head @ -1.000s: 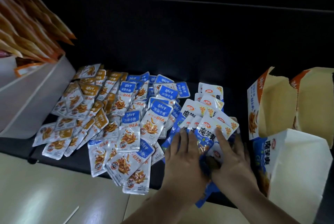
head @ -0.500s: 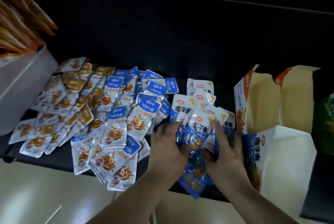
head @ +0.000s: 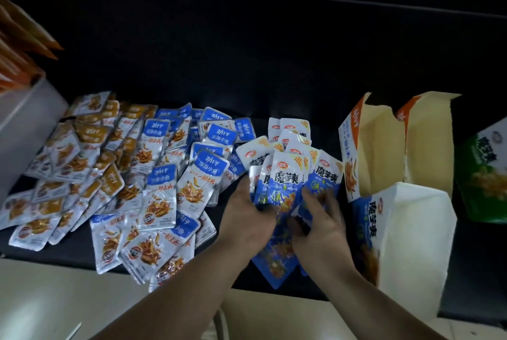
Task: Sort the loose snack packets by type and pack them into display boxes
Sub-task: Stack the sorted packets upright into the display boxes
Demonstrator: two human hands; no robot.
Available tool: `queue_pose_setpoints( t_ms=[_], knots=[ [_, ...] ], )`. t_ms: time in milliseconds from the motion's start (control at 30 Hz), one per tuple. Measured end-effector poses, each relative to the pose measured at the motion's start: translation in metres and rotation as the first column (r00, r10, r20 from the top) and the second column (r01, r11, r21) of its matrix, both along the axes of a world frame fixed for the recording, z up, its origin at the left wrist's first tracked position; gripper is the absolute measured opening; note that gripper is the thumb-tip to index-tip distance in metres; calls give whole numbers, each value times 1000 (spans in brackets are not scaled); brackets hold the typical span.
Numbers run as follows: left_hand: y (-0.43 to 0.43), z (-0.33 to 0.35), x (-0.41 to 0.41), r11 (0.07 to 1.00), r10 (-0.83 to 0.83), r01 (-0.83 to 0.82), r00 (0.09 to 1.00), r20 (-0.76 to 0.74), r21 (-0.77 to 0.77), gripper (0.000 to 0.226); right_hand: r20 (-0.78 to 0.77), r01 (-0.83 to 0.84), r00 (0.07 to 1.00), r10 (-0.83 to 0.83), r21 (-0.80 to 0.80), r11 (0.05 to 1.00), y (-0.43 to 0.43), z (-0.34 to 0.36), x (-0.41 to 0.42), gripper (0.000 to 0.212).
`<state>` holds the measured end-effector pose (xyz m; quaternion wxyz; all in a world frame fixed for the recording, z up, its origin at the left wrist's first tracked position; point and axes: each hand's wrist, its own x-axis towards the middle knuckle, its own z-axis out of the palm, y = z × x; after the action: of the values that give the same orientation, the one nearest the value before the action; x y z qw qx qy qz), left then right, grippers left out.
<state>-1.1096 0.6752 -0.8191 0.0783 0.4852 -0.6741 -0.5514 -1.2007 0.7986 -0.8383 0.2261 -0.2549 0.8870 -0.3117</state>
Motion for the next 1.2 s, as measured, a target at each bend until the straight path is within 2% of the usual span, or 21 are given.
queue_pose_setpoints(
  t_ms=[167,267,367,467,633,700,800,900,967,1000,1067,1100,1133,1200],
  knots=[
    [-8,11,-13,967,-211,227,968,134,-119,64,4,82,997,-82,-130,988,4,-2,-8,75],
    [-10,12,-15,961,-234,251,961,147,-113,61,-34,94,994,-99,-130,987,2,-3,-15,58],
    [-4,9,-20,981,-176,182,981,86,-69,42,-96,78,991,-96,-181,980,-2,-6,-13,38],
    [-3,-1,-27,995,-80,82,996,30,-55,38,-141,50,987,-82,-216,975,-1,-11,-6,38],
    [-2,-5,-35,998,53,-55,997,-63,-19,40,-17,21,1000,-26,-255,967,1,-9,-14,30],
    [-8,-1,-35,991,123,-128,988,-90,-50,42,-12,-1,1000,-2,-210,978,-3,-5,-19,25],
    [-27,10,-31,975,182,-196,975,-125,-110,45,46,-44,998,50,-109,993,-10,2,-20,29],
    [-40,26,-19,977,175,-195,965,-193,-89,40,41,-11,999,19,-189,982,-15,14,-16,32],
    [-37,41,-10,986,150,-163,951,-269,-30,34,137,112,988,-75,-285,952,-26,38,-14,47],
    [-33,49,-5,990,138,-134,940,-313,36,32,273,194,956,-107,-315,929,-34,52,-15,58],
    [-23,61,3,982,115,-49,919,-376,182,33,562,327,822,-89,-337,883,-48,77,-21,79],
    [-18,65,6,975,94,-4,915,-392,224,33,638,351,767,-73,-321,880,-53,87,-24,84],
    [-15,69,8,971,62,37,914,-400,234,34,671,351,739,-62,-306,885,-56,96,-28,79],
    [-11,73,9,970,-7,106,911,-411,220,35,655,321,754,-36,-320,891,-57,109,-32,47]
  ],
)
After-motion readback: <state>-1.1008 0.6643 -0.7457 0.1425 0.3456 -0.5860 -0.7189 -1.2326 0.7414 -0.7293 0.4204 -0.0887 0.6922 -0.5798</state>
